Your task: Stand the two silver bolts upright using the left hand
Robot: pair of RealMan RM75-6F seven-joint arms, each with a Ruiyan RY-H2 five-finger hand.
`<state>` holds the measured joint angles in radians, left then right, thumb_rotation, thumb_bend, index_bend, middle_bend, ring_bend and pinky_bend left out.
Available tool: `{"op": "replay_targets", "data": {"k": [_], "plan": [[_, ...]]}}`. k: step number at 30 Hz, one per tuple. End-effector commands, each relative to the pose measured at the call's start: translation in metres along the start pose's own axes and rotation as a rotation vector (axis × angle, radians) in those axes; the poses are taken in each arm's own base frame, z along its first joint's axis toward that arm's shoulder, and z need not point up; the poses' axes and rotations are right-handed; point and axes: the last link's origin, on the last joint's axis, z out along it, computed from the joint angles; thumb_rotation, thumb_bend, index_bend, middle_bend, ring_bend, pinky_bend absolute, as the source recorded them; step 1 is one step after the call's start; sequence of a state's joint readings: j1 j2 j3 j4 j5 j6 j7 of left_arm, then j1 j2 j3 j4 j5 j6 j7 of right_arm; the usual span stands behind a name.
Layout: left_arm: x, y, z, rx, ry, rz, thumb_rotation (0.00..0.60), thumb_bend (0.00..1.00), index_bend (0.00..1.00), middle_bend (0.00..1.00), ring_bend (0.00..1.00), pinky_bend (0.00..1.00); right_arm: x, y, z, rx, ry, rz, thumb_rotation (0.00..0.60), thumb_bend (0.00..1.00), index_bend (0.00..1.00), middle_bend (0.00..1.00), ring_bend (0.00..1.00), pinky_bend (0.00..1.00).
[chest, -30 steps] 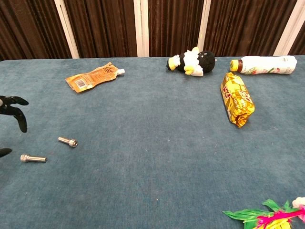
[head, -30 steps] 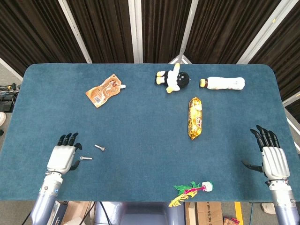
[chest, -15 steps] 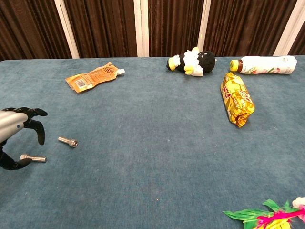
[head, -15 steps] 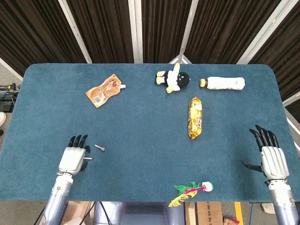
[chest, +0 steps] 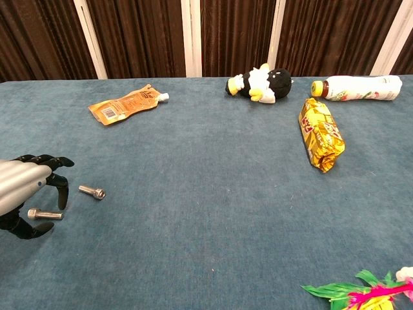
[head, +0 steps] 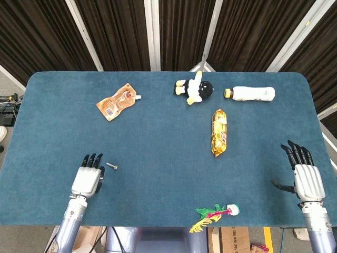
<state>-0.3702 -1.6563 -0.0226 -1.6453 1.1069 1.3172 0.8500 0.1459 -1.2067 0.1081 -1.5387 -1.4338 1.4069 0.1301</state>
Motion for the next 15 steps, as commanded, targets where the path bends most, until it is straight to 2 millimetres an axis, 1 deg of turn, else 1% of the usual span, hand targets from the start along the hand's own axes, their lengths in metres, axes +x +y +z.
{"op": "replay_targets", "data": {"k": [1, 15], "plan": [[-0.0026, 0.0018, 0.0011, -0.002, 0.003, 0.017, 0.6, 0.49, 0.5, 0.05, 0.0, 0.0, 0.0002, 0.0005, 0.0004, -0.002, 0.0, 0.003, 0.6, 0.11, 0.14, 0.07, 0.04, 0.0], [-0.0061, 0.0056, 0.0037, 0.001, 0.011, 0.032, 0.6, 0.5, 0.52, 0.05, 0.0, 0.0, 0.0009, 0.0011, 0.0007, -0.007, 0.003, 0.012, 0.6, 0.11, 0.14, 0.07, 0.04, 0.0]]}}
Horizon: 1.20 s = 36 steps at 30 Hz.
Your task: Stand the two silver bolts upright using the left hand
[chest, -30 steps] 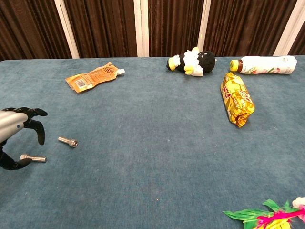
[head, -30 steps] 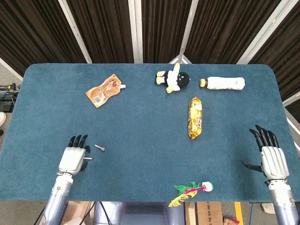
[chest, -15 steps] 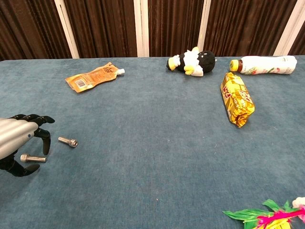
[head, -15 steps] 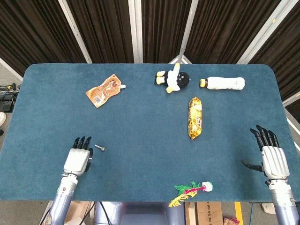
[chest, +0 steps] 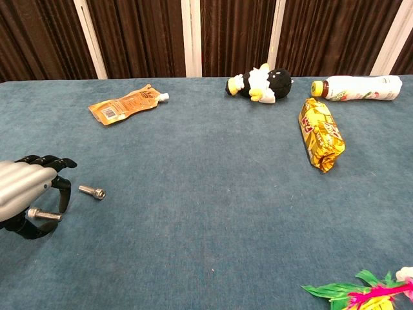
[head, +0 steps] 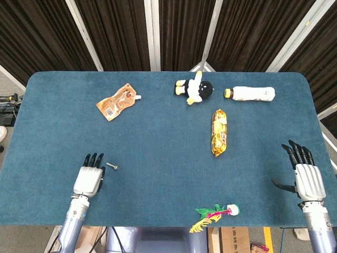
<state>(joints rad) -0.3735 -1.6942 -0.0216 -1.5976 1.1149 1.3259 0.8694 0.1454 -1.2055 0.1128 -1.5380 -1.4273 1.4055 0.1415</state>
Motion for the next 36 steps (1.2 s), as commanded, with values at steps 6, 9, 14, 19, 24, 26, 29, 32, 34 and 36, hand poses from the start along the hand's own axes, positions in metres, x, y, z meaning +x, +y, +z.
{"op": "replay_targets", "data": {"k": [6, 9, 14, 19, 24, 26, 29, 32, 34, 36], "plan": [[-0.003, 0.002, -0.001, -0.004, -0.014, 0.01, 0.6, 0.51, 0.54, 0.05, 0.0, 0.0, 0.0, 0.0, 0.0, -0.004, 0.002, 0.005, 0.6, 0.11, 0.14, 0.07, 0.04, 0.0], [-0.003, 0.002, 0.0, -0.002, -0.014, 0.011, 0.6, 0.52, 0.55, 0.06, 0.0, 0.0, 0.0, 0.001, 0.0, -0.005, 0.003, 0.008, 0.6, 0.11, 0.14, 0.07, 0.04, 0.0], [-0.002, -0.001, -0.001, 0.002, -0.004, 0.011, 0.6, 0.54, 0.57, 0.07, 0.0, 0.0, 0.001, 0.0, 0.0, -0.003, 0.002, 0.014, 0.6, 0.11, 0.14, 0.07, 0.04, 0.0], [0.004, -0.006, -0.003, 0.006, 0.011, -0.027, 0.6, 0.56, 0.58, 0.07, 0.0, 0.0, 0.001, 0.0, 0.0, -0.003, 0.001, 0.017, 0.6, 0.11, 0.14, 0.07, 0.04, 0.0], [0.015, -0.012, -0.007, 0.001, 0.036, -0.091, 0.6, 0.56, 0.58, 0.07, 0.0, 0.0, 0.0, 0.0, 0.0, -0.002, -0.002, 0.017, 0.6, 0.11, 0.14, 0.07, 0.04, 0.0], [0.018, -0.016, -0.01, -0.001, 0.04, -0.127, 0.6, 0.56, 0.58, 0.07, 0.0, 0.0, -0.001, -0.001, 0.0, -0.001, -0.004, 0.018, 0.6, 0.11, 0.14, 0.07, 0.04, 0.0], [0.021, -0.023, -0.014, 0.002, 0.039, -0.191, 0.6, 0.56, 0.58, 0.07, 0.0, 0.0, -0.001, -0.001, 0.0, 0.0, -0.008, 0.019, 0.6, 0.11, 0.14, 0.07, 0.04, 0.0], [0.02, -0.029, -0.017, 0.008, 0.029, -0.236, 0.6, 0.56, 0.58, 0.07, 0.0, 0.0, -0.002, -0.002, -0.001, 0.002, -0.009, 0.018, 0.6, 0.11, 0.14, 0.07, 0.04, 0.0], [0.018, -0.033, -0.018, 0.01, 0.01, -0.294, 0.6, 0.56, 0.58, 0.07, 0.0, 0.0, -0.002, -0.002, -0.001, 0.002, -0.01, 0.016, 0.6, 0.11, 0.14, 0.07, 0.04, 0.0], [0.017, -0.035, -0.018, 0.006, -0.015, -0.368, 0.6, 0.56, 0.58, 0.07, 0.0, 0.0, -0.002, -0.002, -0.001, 0.002, -0.011, 0.015, 0.6, 0.11, 0.14, 0.07, 0.04, 0.0]]}}
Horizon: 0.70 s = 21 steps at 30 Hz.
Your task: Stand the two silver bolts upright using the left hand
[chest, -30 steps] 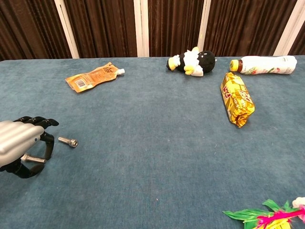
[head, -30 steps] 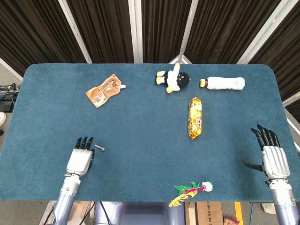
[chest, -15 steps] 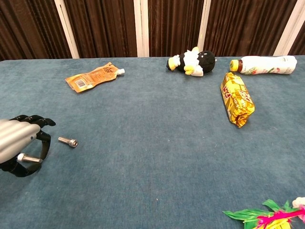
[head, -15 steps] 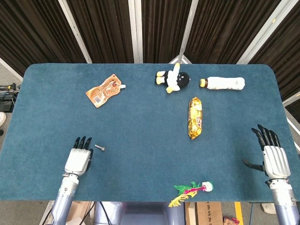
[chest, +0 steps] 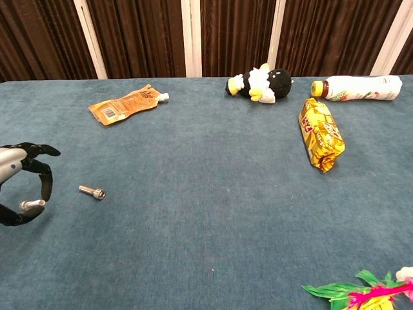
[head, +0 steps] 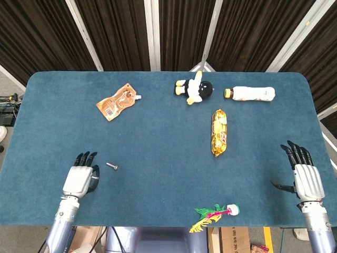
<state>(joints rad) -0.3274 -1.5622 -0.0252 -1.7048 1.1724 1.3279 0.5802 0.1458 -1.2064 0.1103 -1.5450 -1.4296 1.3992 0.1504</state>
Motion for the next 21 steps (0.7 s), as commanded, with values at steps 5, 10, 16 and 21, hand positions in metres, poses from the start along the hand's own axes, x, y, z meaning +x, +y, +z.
{"op": "replay_targets", "data": {"k": [5, 10, 16, 21], "plan": [[0.002, -0.012, -0.002, -0.011, -0.075, -0.269, 0.6, 0.56, 0.58, 0.07, 0.0, 0.0, -0.002, 0.0, 0.001, -0.001, -0.004, -0.005, 0.6, 0.11, 0.14, 0.07, 0.04, 0.0], [0.0, -0.022, 0.001, -0.031, -0.095, -0.357, 0.6, 0.56, 0.58, 0.08, 0.0, 0.0, -0.003, 0.0, 0.001, -0.002, -0.008, -0.007, 0.6, 0.11, 0.14, 0.07, 0.04, 0.0], [-0.004, -0.038, 0.008, -0.09, -0.095, -0.5, 0.6, 0.56, 0.58, 0.08, 0.0, 0.0, -0.004, -0.001, 0.001, -0.003, -0.011, -0.009, 0.6, 0.11, 0.14, 0.07, 0.04, 0.0], [-0.011, -0.049, 0.012, -0.133, -0.119, -0.524, 0.6, 0.56, 0.58, 0.08, 0.0, 0.0, -0.007, -0.001, 0.002, -0.004, -0.021, -0.01, 0.6, 0.11, 0.14, 0.07, 0.04, 0.0]]}}
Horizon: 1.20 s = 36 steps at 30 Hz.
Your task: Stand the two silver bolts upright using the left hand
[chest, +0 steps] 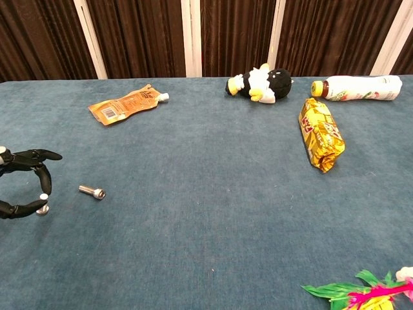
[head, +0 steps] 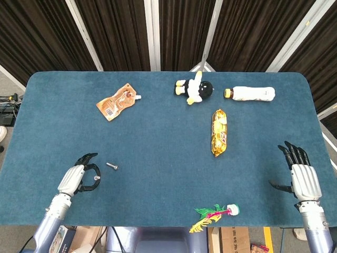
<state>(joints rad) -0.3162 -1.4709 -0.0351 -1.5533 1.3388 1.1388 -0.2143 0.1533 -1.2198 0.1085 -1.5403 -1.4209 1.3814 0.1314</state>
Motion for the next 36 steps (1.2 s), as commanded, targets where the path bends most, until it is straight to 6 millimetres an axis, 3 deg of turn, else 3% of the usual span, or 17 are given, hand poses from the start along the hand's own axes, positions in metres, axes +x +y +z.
{"op": "replay_targets", "data": {"k": [1, 14, 36], "plan": [[0.001, -0.016, 0.004, -0.036, -0.056, -0.015, 0.6, 0.56, 0.58, 0.08, 0.0, 0.0, -0.001, 0.0, 0.001, 0.001, -0.005, -0.001, 0.6, 0.11, 0.14, 0.07, 0.04, 0.0], [0.01, -0.042, 0.004, -0.064, -0.114, -0.096, 0.6, 0.55, 0.58, 0.07, 0.0, 0.0, -0.001, 0.0, 0.001, -0.004, 0.006, 0.002, 0.6, 0.11, 0.14, 0.07, 0.04, 0.0], [0.028, -0.053, -0.005, -0.062, -0.133, -0.079, 0.6, 0.55, 0.48, 0.06, 0.0, 0.0, -0.003, -0.002, 0.0, -0.018, 0.004, 0.004, 0.6, 0.11, 0.14, 0.07, 0.04, 0.0]]}}
